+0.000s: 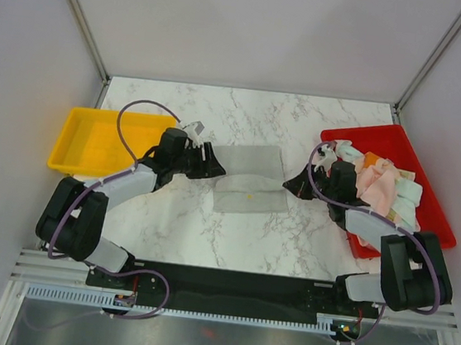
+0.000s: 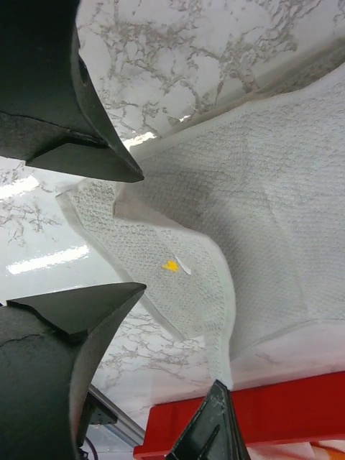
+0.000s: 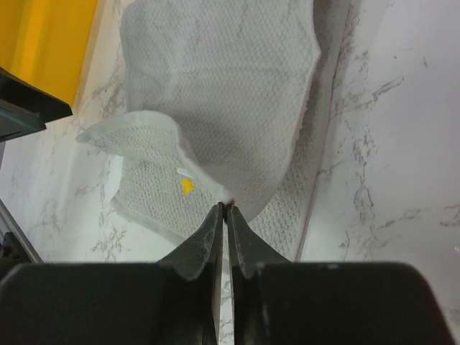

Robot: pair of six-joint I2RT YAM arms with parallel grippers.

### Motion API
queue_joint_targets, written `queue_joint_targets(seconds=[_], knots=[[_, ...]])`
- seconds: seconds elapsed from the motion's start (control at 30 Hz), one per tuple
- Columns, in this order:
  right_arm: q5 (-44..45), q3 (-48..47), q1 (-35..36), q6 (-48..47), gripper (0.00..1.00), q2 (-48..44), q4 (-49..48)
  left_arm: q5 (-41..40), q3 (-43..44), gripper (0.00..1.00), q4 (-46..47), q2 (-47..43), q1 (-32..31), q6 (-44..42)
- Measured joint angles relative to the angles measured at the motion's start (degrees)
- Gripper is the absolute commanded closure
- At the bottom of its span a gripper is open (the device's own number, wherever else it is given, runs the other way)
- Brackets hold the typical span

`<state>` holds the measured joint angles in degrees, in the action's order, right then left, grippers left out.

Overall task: Fold and stack the towels
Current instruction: Fold the towel

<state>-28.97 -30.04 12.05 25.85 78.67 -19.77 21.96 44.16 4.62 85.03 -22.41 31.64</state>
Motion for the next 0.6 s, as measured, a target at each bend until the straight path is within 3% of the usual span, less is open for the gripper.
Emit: queue_joint_targets(seconds=[0.3,0.6], knots=[[7.5,0.5,0.2,-0.2,0.64,-7.7,11.5,-2.4,-0.2,0.39,-5.1,-2.0,-2.5,2.9],[14.8,-2.6,0.4,1.7,0.62,-6.4,21.6,-3.4,-2.0,0.44,-7.8,-0.9,-3.1,5.9]])
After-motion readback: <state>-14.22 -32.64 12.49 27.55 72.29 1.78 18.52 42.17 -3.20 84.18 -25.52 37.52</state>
